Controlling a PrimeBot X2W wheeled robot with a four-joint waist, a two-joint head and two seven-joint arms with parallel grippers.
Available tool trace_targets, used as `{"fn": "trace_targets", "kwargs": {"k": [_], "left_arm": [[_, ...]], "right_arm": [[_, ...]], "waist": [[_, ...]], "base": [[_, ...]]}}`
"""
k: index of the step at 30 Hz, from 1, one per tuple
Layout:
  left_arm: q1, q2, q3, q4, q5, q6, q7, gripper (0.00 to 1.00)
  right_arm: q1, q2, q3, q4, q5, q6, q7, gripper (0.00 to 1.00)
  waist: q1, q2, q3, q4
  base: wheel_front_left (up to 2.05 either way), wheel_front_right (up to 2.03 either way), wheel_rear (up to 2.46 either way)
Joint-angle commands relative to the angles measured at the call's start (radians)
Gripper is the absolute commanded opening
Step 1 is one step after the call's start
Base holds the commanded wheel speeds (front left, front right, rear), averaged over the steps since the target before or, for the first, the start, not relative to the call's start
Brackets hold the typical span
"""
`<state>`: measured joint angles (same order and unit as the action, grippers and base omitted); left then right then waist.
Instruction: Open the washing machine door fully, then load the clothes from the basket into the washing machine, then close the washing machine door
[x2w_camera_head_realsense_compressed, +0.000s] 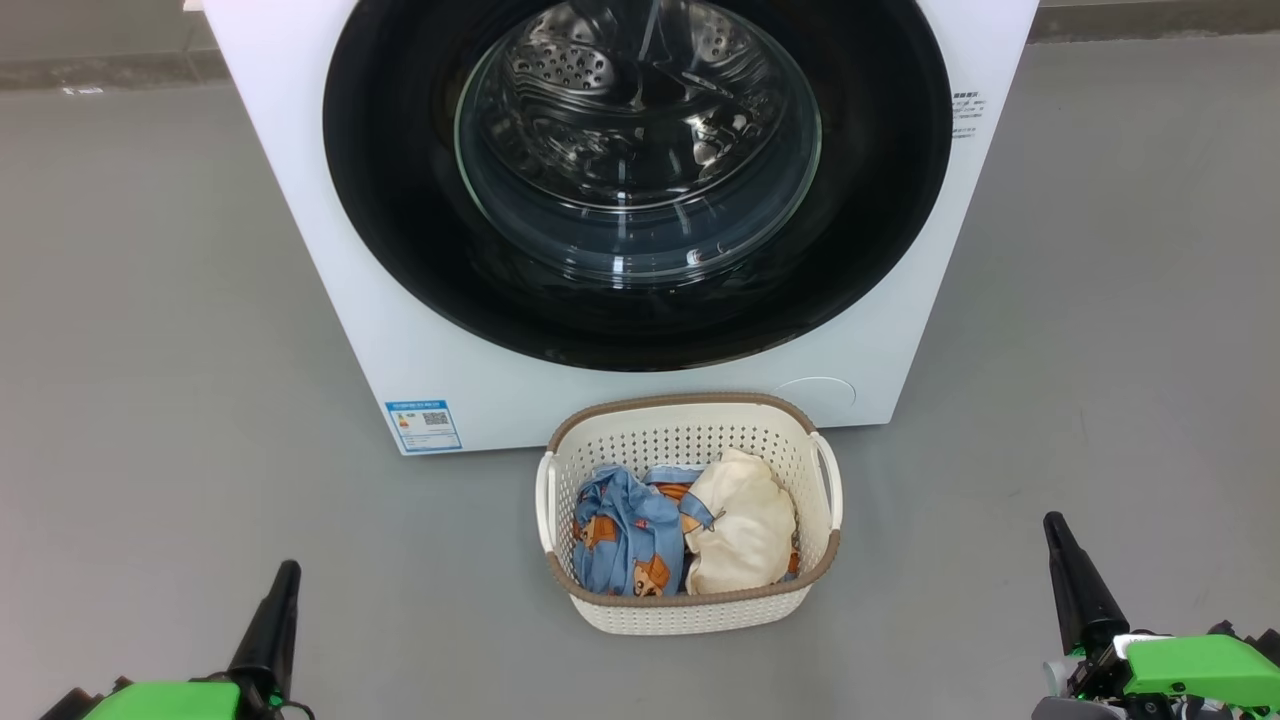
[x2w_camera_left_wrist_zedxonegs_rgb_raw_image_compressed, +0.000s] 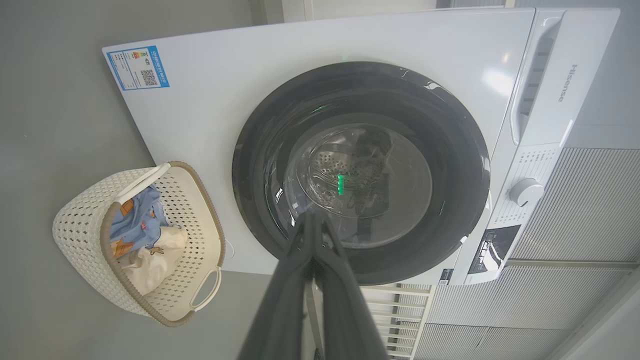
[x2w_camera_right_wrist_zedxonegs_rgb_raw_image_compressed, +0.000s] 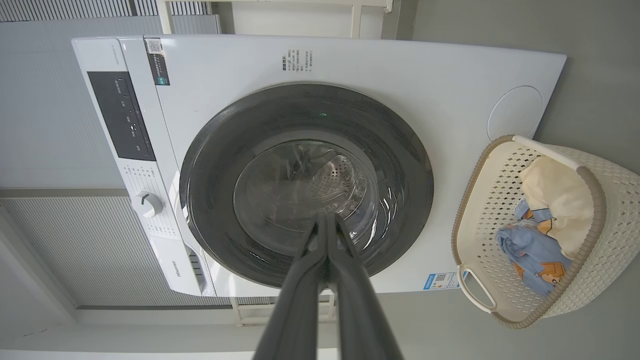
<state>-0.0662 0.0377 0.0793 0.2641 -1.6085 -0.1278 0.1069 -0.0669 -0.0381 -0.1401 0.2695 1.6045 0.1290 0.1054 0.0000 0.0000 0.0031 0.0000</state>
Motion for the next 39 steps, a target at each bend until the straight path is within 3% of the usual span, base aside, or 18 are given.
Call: {"fn": "trace_targets", "kwargs": {"k": [1,2,3,13,18,31,39], "left_arm": [[-0.042,0.013,0.034,-0.019,0.0,-0.003,0.006,0.0],[-0.042,0.013,0.034,-0.019,0.0,-0.003,0.006,1.0],[0.001,0.0,-0.001,0.003,0.0,0.0,0.0,1.0],[0.008,-0.007,-0.005,0.021,0.005,0.0,-0.009,1.0],[0.0,-0.005,-0.008,0.012,0.014,0.0,-0.021,1.0],[-0.021,0.023,-0.037,-0.011,0.061,0.0,-0.07,1.0],[-0.035,0.044,-0.057,-0.022,0.141,0.0,-0.099,1.0]], "right_arm": [[-0.041,-0.012,0.027,-0.025,0.005,0.002,0.008,0.0],[-0.041,-0.012,0.027,-0.025,0.005,0.002,0.008,1.0],[0.0,0.001,0.0,0.003,0.0,0.0,0.0,1.0],[0.001,0.005,0.011,0.024,-0.014,0.0,-0.013,1.0],[-0.011,0.0,0.023,0.018,-0.028,0.0,-0.026,1.0],[-0.046,-0.029,0.071,0.009,-0.097,0.0,-0.071,1.0],[-0.069,-0.05,0.098,0.007,-0.195,0.0,-0.099,1.0]], "waist": [[0.0,0.0,0.0,0.0],[0.0,0.0,0.0,0.0],[0.0,0.0,0.0,0.0],[0.0022,0.0,-0.001,0.0],[0.0001,0.0,0.001,0.0],[0.0,0.0,0.004,0.0],[0.0,0.0,0.005,0.0]], "base": [[0.0,0.0,0.0],[0.0,0.0,0.0],[0.0,0.0,0.0],[0.0,0.0,0.0],[0.0,0.0,0.0],[0.0,0.0,0.0],[0.0,0.0,0.0]]}}
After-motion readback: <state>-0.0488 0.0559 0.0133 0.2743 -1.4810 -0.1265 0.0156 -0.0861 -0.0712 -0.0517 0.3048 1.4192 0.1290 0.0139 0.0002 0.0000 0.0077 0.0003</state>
